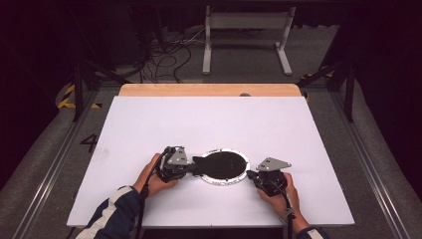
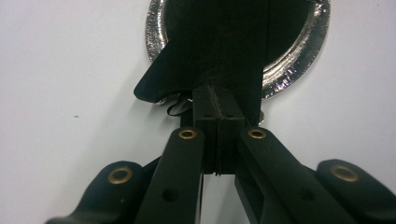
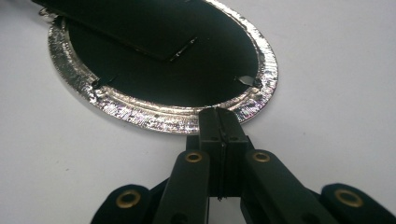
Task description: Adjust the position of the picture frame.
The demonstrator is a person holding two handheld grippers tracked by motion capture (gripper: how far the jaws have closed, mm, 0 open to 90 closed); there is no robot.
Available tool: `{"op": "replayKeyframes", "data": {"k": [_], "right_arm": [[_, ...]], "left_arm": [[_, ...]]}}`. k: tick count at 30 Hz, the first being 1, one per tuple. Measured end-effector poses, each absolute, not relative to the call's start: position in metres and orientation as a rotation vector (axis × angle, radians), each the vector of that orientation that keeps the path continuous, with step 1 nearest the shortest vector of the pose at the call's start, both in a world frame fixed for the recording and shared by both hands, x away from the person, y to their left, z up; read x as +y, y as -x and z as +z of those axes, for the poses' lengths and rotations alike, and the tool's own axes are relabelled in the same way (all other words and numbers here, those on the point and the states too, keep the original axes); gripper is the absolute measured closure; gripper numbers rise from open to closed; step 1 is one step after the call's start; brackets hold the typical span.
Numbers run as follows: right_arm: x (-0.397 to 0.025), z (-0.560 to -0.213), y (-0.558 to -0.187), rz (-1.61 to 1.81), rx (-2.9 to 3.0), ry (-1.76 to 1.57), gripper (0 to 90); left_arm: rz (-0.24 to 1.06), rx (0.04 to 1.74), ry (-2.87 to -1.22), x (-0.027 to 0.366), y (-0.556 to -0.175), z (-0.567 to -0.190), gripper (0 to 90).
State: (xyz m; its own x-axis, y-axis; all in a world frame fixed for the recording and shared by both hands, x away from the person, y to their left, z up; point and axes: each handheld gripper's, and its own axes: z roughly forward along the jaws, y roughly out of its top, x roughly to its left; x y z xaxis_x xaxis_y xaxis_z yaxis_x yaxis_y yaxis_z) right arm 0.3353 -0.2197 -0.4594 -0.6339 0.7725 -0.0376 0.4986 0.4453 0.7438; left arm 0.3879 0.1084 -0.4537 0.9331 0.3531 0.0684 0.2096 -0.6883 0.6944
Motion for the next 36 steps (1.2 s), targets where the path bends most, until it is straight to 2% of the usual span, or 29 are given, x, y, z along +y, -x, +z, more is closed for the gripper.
{"op": "replayKeyframes", "data": {"k": [11, 19, 36], "right_arm": [[-0.220, -0.459, -0.323, 0.973, 2.349, -1.013, 90.0], [-0.212, -0.459, -0.317, 0.958, 2.345, -1.000, 90.0], [-0.206, -0.460, -0.357, 0.917, 2.248, -1.081, 90.0]], "left_arm": [[0.244, 0.310, -2.380, 0.101, -0.378, -0.453, 90.0], [0.226, 0.310, -2.375, 0.099, -0.374, -0.455, 90.0], [0.191, 0.325, -2.346, 0.091, -0.368, -0.457, 89.9]]}}
